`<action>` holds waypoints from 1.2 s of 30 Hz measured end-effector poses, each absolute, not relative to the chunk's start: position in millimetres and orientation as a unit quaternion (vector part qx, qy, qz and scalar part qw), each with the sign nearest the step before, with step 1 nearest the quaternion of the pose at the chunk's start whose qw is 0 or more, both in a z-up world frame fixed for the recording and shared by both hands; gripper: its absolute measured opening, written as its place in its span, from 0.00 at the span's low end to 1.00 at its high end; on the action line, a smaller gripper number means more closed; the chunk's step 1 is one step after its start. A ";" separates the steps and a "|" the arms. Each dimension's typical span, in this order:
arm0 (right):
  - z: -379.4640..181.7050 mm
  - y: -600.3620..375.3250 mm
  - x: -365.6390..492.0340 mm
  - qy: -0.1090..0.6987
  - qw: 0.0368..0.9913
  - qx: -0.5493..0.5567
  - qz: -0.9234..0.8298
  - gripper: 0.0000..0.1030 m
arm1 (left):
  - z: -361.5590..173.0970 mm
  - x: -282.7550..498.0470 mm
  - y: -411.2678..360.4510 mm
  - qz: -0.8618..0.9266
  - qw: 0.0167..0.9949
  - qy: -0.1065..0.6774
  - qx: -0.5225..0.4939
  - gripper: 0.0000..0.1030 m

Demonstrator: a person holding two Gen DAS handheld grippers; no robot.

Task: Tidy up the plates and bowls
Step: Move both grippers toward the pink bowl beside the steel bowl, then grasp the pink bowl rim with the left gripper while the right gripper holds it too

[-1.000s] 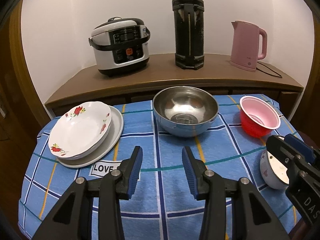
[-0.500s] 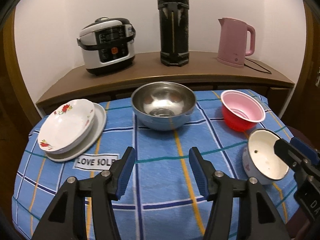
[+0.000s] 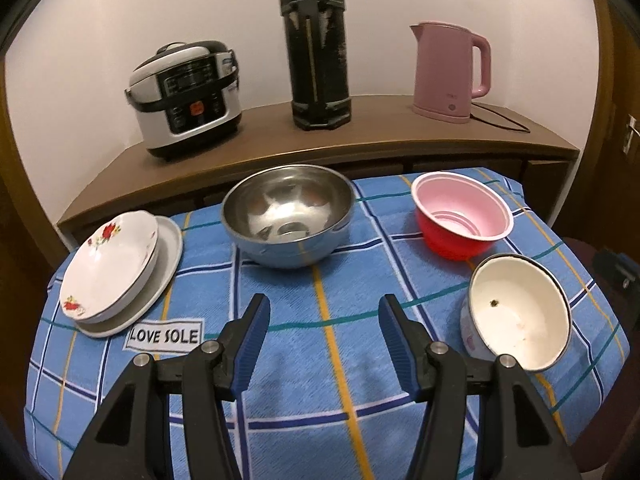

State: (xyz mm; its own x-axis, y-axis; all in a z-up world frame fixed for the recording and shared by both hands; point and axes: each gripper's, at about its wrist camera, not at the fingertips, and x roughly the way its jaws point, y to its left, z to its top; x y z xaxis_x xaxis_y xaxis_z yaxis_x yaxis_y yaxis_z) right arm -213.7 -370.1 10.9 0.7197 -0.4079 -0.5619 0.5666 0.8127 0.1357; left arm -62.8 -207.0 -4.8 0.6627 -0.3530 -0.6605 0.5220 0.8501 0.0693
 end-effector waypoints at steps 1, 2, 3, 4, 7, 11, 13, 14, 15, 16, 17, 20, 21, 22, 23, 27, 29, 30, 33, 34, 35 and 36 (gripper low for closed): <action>11.4 -374.1 -213.8 0.263 0.914 0.151 -0.268 0.47 | -4.3 -62.1 -210.3 -0.246 0.902 0.331 0.129 0.57; 11.9 -378.9 -213.6 0.264 0.914 0.152 -0.270 0.47 | -3.8 -61.5 -214.3 -0.249 0.901 0.331 0.133 0.57; 12.3 -383.9 -212.5 0.265 0.913 0.153 -0.271 0.47 | -3.3 -60.4 -218.9 -0.250 0.900 0.330 0.137 0.57; 12.8 -387.5 -211.2 0.266 0.912 0.154 -0.271 0.47 | -2.3 -59.1 -223.1 -0.250 0.900 0.329 0.141 0.57; 14.4 -396.4 -206.6 0.268 0.913 0.150 -0.270 0.47 | 3.4 -51.6 -235.4 -0.250 0.901 0.324 0.144 0.57; 15.0 -408.6 -194.1 0.280 0.913 0.142 -0.262 0.47 | 8.1 -39.1 -252.7 -0.254 0.897 0.331 0.143 0.57; 14.5 -414.1 -184.1 0.287 0.913 0.133 -0.258 0.47 | 9.0 -33.8 -261.2 -0.257 0.896 0.334 0.141 0.57; 14.1 -416.1 -180.1 0.290 0.913 0.132 -0.255 0.47 | 9.2 -30.6 -267.2 -0.260 0.894 0.335 0.142 0.57; 13.3 -419.1 -174.8 0.294 0.913 0.133 -0.249 0.47 | 9.2 -28.1 -272.6 -0.262 0.893 0.336 0.144 0.57; 12.2 -422.6 -169.1 0.300 0.912 0.138 -0.243 0.47 | 9.2 -26.1 -277.2 -0.262 0.893 0.336 0.147 0.57; 11.0 -425.2 -165.2 0.304 0.912 0.143 -0.237 0.47 | 8.9 -23.1 -283.7 -0.263 0.892 0.337 0.149 0.57; 7.4 -434.7 -149.3 0.317 0.909 0.157 -0.222 0.47 | 8.6 -14.4 -299.6 -0.271 0.887 0.344 0.149 0.57; 6.8 -436.3 -144.9 0.320 0.908 0.158 -0.219 0.47 | 8.2 -11.8 -304.2 -0.272 0.885 0.347 0.149 0.57; 6.0 -438.1 -140.3 0.323 0.908 0.157 -0.216 0.47 | 7.4 -8.7 -310.6 -0.274 0.883 0.349 0.152 0.57; 5.3 -439.3 -136.0 0.326 0.907 0.156 -0.214 0.46 | 6.6 -6.8 -315.1 -0.276 0.882 0.350 0.154 0.57; 1.9 -443.1 -120.4 0.341 0.905 0.152 -0.203 0.46 | 1.7 -0.5 -331.8 -0.280 0.879 0.350 0.165 0.57; 0.3 -443.9 -111.5 0.349 0.904 0.144 -0.198 0.46 | -2.6 4.0 -338.6 -0.282 0.875 0.355 0.168 0.57; -0.6 -445.0 -107.7 0.353 0.904 0.144 -0.195 0.46 | -4.8 6.3 -342.0 -0.283 0.874 0.358 0.170 0.57; -5.6 -449.6 -96.1 0.367 0.900 0.144 -0.185 0.41 | -10.8 15.7 -348.0 -0.281 0.870 0.368 0.170 0.57; -7.7 -451.0 -92.3 0.372 0.899 0.145 -0.181 0.40 | -12.0 18.4 -349.1 -0.283 0.869 0.370 0.170 0.57; -9.9 -452.2 -89.0 0.376 0.898 0.147 -0.177 0.37 | -13.0 20.6 -350.4 -0.284 0.868 0.371 0.170 0.57; -12.5 -453.5 -85.7 0.382 0.895 0.150 -0.174 0.35 | -14.1 22.3 -352.2 -0.284 0.867 0.372 0.172 0.57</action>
State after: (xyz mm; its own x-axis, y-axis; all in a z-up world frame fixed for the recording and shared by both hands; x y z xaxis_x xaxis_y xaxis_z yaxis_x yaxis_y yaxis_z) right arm -85.7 -453.5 -12.5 0.6483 -0.1973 -0.7354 0.4255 0.8948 0.1351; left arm 22.3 -352.2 -14.1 0.5620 -0.3644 -0.7425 0.6201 0.7797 0.0867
